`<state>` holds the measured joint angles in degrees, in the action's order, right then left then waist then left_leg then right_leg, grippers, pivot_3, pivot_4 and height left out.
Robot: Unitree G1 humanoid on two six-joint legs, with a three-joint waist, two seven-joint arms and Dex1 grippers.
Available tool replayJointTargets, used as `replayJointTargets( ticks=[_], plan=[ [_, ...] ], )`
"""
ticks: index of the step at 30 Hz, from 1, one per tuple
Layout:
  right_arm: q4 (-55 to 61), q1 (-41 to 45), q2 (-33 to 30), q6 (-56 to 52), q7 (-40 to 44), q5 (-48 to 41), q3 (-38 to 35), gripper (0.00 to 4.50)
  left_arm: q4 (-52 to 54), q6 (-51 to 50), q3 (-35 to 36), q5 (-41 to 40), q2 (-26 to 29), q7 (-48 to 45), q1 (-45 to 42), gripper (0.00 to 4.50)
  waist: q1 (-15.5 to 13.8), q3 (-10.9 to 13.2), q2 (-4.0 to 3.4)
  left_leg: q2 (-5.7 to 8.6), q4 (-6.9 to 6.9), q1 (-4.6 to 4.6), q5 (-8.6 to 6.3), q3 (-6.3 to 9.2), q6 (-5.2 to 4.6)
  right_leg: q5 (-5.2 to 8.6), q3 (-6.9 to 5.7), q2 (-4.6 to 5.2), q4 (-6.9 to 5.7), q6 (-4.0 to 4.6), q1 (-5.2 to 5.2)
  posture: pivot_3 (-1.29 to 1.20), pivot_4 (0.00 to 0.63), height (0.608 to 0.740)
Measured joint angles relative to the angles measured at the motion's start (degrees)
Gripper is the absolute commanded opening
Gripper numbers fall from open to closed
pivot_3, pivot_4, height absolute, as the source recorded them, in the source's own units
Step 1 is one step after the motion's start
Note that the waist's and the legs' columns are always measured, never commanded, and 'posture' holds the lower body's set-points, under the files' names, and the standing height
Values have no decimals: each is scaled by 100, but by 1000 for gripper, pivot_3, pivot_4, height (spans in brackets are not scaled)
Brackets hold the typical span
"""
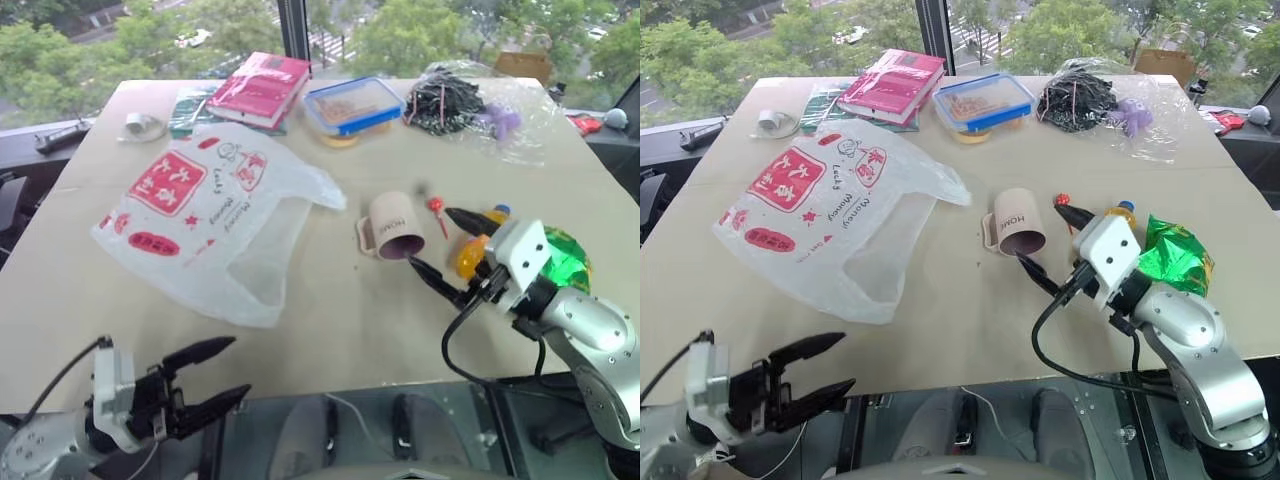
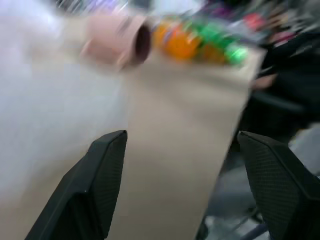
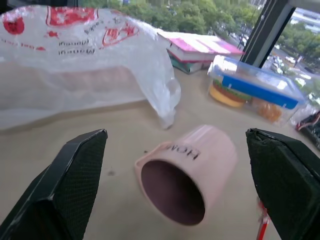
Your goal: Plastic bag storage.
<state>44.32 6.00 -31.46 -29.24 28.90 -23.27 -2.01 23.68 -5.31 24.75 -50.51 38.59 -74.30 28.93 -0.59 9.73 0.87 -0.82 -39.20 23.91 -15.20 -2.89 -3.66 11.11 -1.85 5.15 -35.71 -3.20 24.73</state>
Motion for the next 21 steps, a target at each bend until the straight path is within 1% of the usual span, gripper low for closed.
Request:
replayJointTargets(
  ticks=[2,4,5,6,8,10,11,13,15,16,17,18,19,20,21],
  plan=[
    [102,105,-3,-138,-77,-110,-99,4500,221,-373,82,-493,50,230,-190,3705,7,-1,1,0,1,0,0,-1,-2,-1,3,-4,1,1,-1,0,150,740],
    [152,162,-7,-260,-141,-180,-138,4500,286,-628,135,-752,66,504,-373,3705,18,0,0,1,1,0,0,-3,-2,-1,6,-8,1,1,-2,0,150,740],
    [233,284,-9,-440,-244,-272,-187,4500,268,-886,148,-813,75,1076,-782,3705,-8,5,-7,2,1,0,1,-1,-2,-1,4,-12,-3,1,-3,0,150,740],
    [252,354,-9,-473,-268,-300,-188,4500,265,-934,161,-812,76,1255,-912,3705,-19,6,-5,3,0,0,3,2,0,-1,2,-15,-5,1,-4,0,150,740],
    [391,516,-23,-609,-361,-399,-266,4500,241,-1162,175,-650,48,2193,-1439,3705,-27,5,-3,6,-2,-11,3,6,0,-1,2,-16,-6,1,-20,0,150,740],
    [481,611,-33,-711,-459,-443,-311,4500,163,-1492,186,-395,40,3341,-1981,3705,-20,1,5,9,-3,-14,3,6,-1,-2,3,-16,-6,0,-27,0,150,740],
    [486,629,-36,-757,-486,-447,-314,4500,102,-1641,188,-333,40,3734,-2185,3705,-18,0,6,12,-3,-14,3,6,-1,-2,4,-16,-6,0,-27,0,150,740],
    [481,629,-44,-809,-527,-445,-313,4500,-48,-1786,199,-255,40,4118,-2447,3705,-4,1,6,14,-3,-13,4,1,0,-3,7,-16,-5,0,-26,0,150,740],
    [431,680,-56,-813,-555,-416,-299,4500,-460,-1835,194,-131,37,4368,-2981,3705,-9,2,6,16,-2,-12,6,4,4,-2,5,-19,-7,0,-24,0,150,740],
    [427,684,-56,-813,-556,-414,-298,4500,-478,-1836,195,-131,38,4376,-3003,3705,-11,2,6,18,-2,-13,6,4,4,-2,5,-20,-8,0,-24,0,150,740],
    [442,551,-148,-801,-589,-353,-450,4500,-1108,-2324,-91,-50,-216,5067,-4269,3705,-145,24,-14,26,-12,-27,11,24,4,-3,-14,-15,-12,-2,-58,0,150,740],
    [168,796,-98,-835,-629,-315,-381,4500,-1649,-2630,-304,54,-476,5660,-5519,3705,-253,68,16,46,-33,-4,43,73,20,14,-56,-23,-25,-25,-65,0,150,740],
    [148,872,-64,-828,-686,-258,-296,4500,-2120,-2945,-658,249,-632,6286,-7031,3705,-365,119,106,34,-28,34,80,119,43,-5,-68,-72,16,-4,-69,0,150,740],
    [171,923,-13,-817,-735,-190,-130,4500,-2587,-3051,-847,496,-719,6743,-8274,3705,-327,103,147,47,-30,78,100,173,56,-28,-31,-127,35,18,-53,0,150,740],
    [204,914,-2,-802,-777,-139,-69,4500,-2735,-3025,-871,629,-719,6897,-8770,3705,-289,72,173,47,-26,61,103,171,63,-47,6,-128,41,15,-65,0,150,740]
  ],
)
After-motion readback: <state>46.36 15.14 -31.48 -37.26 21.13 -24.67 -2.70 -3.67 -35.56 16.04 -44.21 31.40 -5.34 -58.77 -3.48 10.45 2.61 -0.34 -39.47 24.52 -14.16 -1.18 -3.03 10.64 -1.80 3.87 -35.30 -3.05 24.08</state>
